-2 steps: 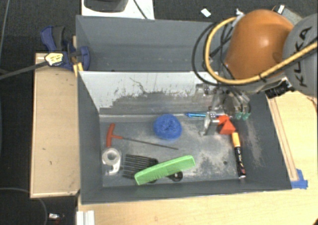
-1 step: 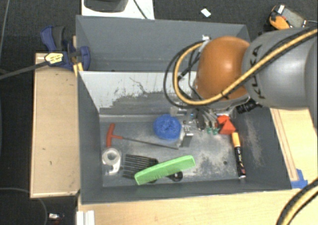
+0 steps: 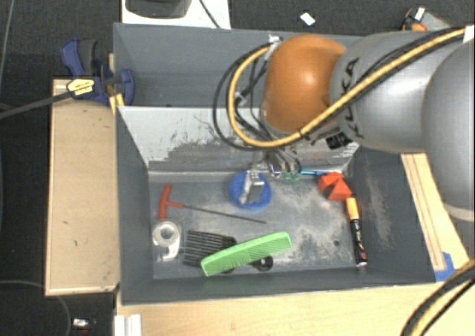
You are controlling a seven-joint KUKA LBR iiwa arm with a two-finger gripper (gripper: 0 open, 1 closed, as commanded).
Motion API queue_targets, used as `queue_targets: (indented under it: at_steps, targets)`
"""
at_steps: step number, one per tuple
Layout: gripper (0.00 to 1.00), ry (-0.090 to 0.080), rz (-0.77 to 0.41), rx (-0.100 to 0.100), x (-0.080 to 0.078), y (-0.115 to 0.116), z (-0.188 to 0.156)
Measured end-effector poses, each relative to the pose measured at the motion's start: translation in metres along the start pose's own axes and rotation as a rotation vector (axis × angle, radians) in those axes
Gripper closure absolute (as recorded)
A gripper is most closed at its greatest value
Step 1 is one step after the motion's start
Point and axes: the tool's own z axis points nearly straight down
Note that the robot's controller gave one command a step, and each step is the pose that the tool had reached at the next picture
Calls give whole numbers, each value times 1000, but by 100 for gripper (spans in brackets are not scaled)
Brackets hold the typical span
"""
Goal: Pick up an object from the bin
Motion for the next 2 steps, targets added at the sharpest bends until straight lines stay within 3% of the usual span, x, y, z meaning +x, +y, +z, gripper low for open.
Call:
queue_targets:
  at_steps: [1,2]
  targets:
    - [0,21,-16,2,12,-8,27]
    - [0,6,39,1,3,-52,94]
